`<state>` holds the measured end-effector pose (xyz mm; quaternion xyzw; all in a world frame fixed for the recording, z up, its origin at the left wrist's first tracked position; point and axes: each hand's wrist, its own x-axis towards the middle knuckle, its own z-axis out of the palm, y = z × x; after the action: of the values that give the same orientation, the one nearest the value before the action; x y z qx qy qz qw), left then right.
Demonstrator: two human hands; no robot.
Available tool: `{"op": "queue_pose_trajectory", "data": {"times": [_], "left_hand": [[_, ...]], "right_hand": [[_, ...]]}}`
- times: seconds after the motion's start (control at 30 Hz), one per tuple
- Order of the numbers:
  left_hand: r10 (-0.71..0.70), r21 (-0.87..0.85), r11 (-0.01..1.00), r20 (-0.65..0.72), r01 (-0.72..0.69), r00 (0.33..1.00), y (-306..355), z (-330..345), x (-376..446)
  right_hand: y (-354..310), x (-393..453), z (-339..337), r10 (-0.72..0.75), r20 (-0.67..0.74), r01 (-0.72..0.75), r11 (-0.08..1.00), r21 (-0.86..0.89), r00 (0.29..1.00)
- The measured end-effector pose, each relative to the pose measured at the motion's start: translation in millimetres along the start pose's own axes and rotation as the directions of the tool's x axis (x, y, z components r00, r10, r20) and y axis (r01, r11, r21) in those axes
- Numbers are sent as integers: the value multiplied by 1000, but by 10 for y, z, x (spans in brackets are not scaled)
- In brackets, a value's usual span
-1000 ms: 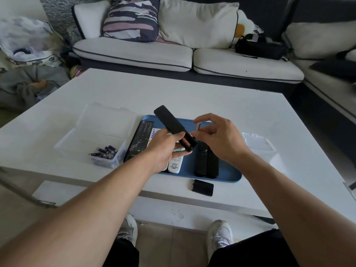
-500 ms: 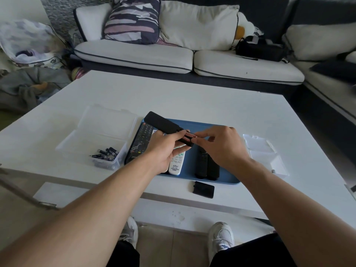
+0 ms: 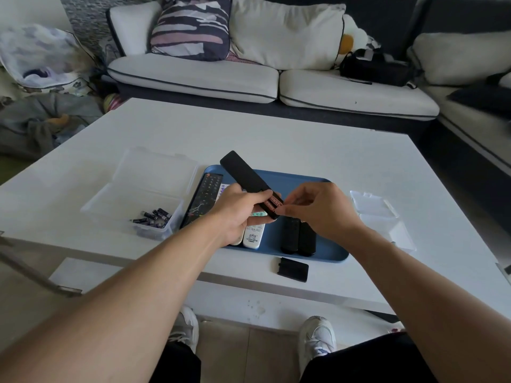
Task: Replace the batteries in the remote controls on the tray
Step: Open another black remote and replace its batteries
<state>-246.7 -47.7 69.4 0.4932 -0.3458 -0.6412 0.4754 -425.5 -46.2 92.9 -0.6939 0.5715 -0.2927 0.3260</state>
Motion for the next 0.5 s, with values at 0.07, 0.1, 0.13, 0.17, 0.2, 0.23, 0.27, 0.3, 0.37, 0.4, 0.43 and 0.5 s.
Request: {"op": "queue_pose_trajectory", "data": {"times": [0.07, 0.1, 0.13, 0.17, 0.2, 0.23, 0.27, 0.3, 0.37, 0.4, 0.43, 0.5], "left_hand": [[-14, 30, 999, 28, 13, 1000, 3, -18, -3], [-22, 46, 999, 43, 20, 999, 5, -27, -8], [-29, 62, 998, 60, 26, 998, 2, -38, -11], [-37, 79, 996, 79, 31, 996, -3, -45, -18], [-43, 98, 995, 96, 34, 994, -8, -50, -26], [-48, 116, 993, 113, 35, 992, -11, -52, -36], [-52, 130, 991, 127, 35, 991, -16, -54, -46], [-56, 142, 989, 136, 36, 989, -20, -54, -57], [-59, 169, 985, 148, 34, 987, -24, -54, -65], [-61, 184, 982, 151, 33, 987, -30, -52, -67], [-62, 200, 979, 151, 31, 987, -28, -58, -64], [-64, 224, 974, 150, 29, 987, -26, -56, -73]], "right_hand": [[12, -3, -4, 26, 12, -26, 1000, 4, 1000], [14, -5, -13, 41, 19, -41, 999, 15, 999], [17, -9, -24, 59, 34, -60, 998, 36, 998], [20, -16, -32, 80, 58, -84, 995, 61, 995], [27, -20, -38, 99, 88, -106, 991, 81, 991], [35, -26, -41, 114, 120, -126, 987, 95, 986], [50, -28, -38, 127, 151, -144, 983, 110, 980], [68, -29, -33, 136, 178, -160, 978, 132, 975], [104, -14, -23, 153, 213, -196, 960, 199, 965], [117, -14, -20, 167, 223, -217, 950, 225, 960], [122, -6, -9, 181, 234, -237, 942, 238, 955], [125, -19, 18, 207, 253, -267, 935, 232, 945]]}}
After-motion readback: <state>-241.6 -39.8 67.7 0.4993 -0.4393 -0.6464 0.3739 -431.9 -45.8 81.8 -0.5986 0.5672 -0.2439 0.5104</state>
